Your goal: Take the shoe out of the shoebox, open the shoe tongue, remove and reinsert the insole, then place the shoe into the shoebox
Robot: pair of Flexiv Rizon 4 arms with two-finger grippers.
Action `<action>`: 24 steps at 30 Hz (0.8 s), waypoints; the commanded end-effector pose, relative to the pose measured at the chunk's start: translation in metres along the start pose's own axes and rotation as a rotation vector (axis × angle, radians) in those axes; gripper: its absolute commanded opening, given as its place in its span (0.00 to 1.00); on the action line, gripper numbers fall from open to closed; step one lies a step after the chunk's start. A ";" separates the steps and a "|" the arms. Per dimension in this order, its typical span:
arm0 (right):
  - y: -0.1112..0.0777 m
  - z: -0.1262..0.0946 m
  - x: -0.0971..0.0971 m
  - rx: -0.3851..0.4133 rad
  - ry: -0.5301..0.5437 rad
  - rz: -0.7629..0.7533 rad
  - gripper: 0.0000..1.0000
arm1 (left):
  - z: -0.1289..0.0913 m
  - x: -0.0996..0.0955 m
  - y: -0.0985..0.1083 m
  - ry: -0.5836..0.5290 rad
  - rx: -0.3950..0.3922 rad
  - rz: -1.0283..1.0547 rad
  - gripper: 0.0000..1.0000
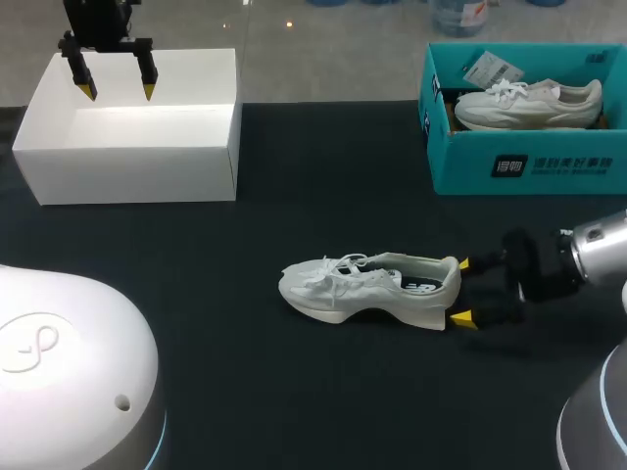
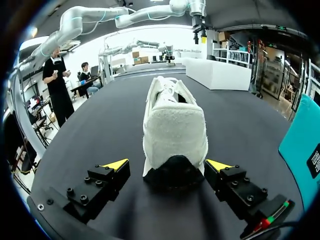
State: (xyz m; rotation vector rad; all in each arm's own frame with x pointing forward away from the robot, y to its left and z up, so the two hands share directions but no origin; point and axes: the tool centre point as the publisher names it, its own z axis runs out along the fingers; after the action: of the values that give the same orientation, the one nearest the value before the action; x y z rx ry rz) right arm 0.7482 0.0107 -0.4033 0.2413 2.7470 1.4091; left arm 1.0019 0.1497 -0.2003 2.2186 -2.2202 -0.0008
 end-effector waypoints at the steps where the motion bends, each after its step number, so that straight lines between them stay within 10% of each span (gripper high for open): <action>1: -0.001 0.007 0.000 -0.010 -0.003 -0.001 1.00 | 0.000 0.000 0.000 -0.001 0.000 0.000 1.00; 24: -0.001 0.038 -0.010 -0.050 0.036 -0.009 1.00 | 0.000 0.000 0.000 -0.001 0.000 0.000 1.00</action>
State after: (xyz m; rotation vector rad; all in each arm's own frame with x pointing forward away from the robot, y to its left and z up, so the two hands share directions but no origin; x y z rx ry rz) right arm 0.7582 0.0367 -0.4233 0.2077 2.7272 1.4930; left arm 1.0019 0.1497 -0.2003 2.2186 -2.2201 -0.0008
